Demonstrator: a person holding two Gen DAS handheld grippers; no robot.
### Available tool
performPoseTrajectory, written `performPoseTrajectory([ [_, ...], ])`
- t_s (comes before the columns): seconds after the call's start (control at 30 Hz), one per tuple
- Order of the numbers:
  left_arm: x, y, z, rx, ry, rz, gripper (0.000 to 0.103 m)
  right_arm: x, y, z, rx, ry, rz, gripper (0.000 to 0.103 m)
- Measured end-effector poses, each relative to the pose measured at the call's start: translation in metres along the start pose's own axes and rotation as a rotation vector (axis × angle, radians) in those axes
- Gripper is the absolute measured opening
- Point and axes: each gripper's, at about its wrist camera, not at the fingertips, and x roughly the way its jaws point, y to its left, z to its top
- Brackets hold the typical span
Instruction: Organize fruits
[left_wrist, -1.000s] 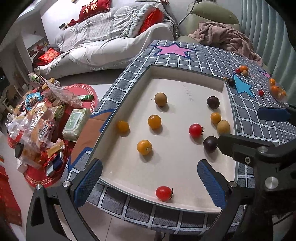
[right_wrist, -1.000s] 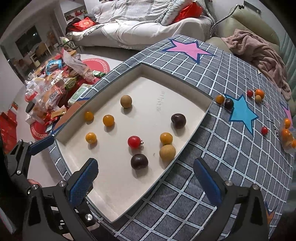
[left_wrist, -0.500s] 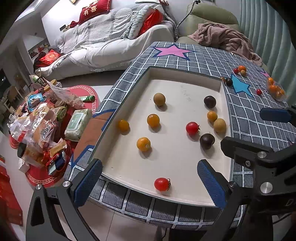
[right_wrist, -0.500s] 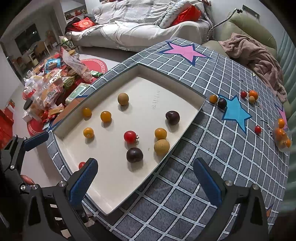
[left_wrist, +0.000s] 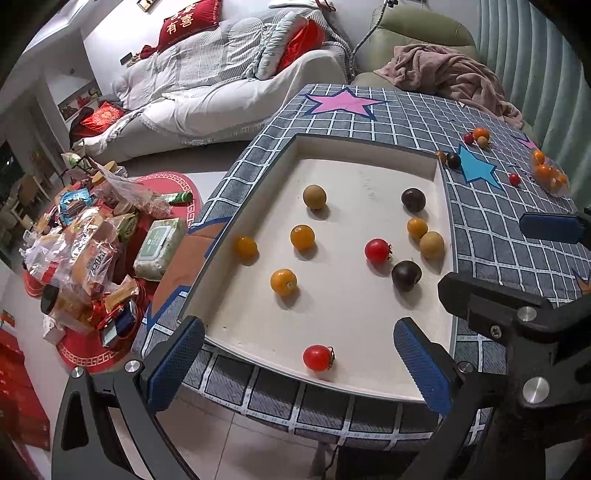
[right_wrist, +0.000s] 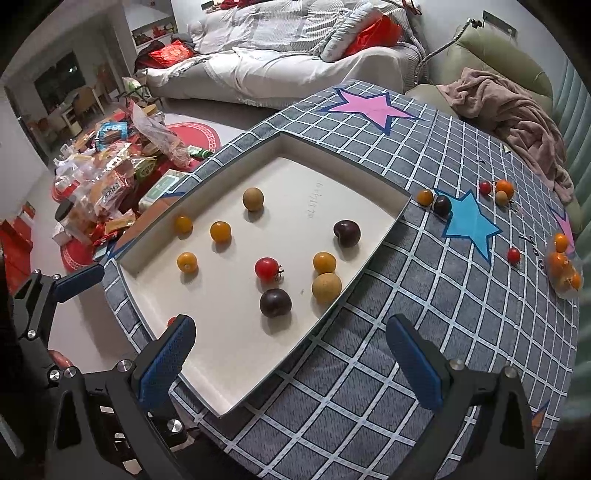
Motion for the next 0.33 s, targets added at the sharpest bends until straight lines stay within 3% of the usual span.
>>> performPoseTrajectory([
  [0.33, -0.0069, -0.0006, -0.0017, -0.006, -0.012, 0.008, 0.103, -0.007, -0.0001, -0.004, 0.001, -0.014, 0.011, 0.103],
])
